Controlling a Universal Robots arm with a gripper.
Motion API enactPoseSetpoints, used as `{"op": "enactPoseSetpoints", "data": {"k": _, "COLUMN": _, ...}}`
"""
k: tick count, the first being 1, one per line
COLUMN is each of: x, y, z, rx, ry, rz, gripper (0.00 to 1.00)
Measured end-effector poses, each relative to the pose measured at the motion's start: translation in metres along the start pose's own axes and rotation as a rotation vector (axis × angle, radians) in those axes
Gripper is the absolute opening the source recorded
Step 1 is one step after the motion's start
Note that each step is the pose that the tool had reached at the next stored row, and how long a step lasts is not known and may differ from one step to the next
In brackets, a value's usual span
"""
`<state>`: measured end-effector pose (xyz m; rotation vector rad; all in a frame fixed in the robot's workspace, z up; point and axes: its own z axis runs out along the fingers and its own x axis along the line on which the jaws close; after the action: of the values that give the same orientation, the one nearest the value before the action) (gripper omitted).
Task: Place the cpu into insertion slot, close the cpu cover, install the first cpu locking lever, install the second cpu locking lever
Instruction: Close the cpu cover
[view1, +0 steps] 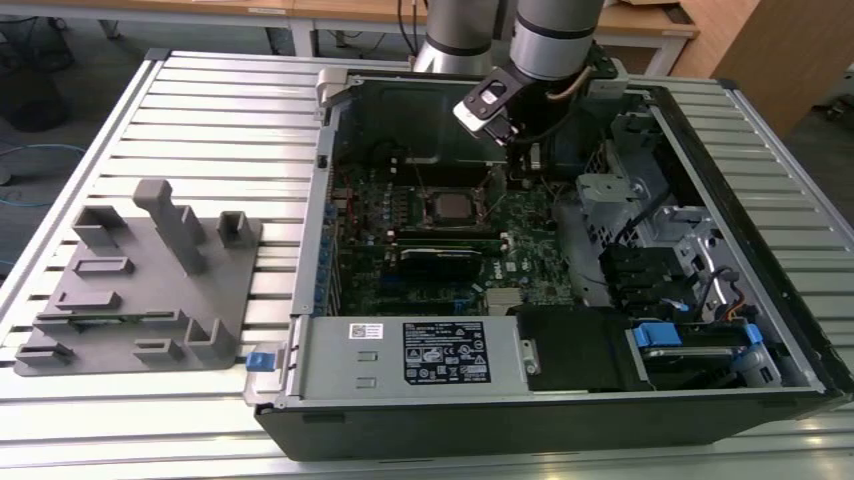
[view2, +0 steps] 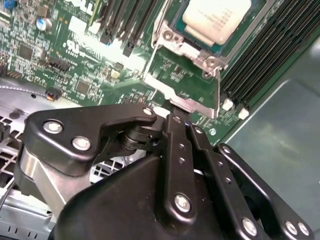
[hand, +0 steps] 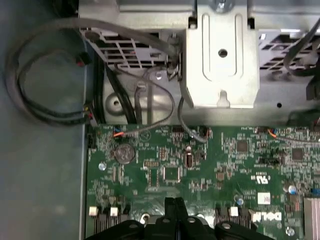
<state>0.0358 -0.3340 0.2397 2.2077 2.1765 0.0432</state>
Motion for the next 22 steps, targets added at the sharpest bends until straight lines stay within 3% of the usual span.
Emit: {"op": "enactPoseSetpoints", "data": {"k": 22, "x": 0.0, "y": -0.0043, "z": 0.0006, "rx": -0.0002, "ry": 0.0001, "rz": 0.0, "gripper": 0.11}}
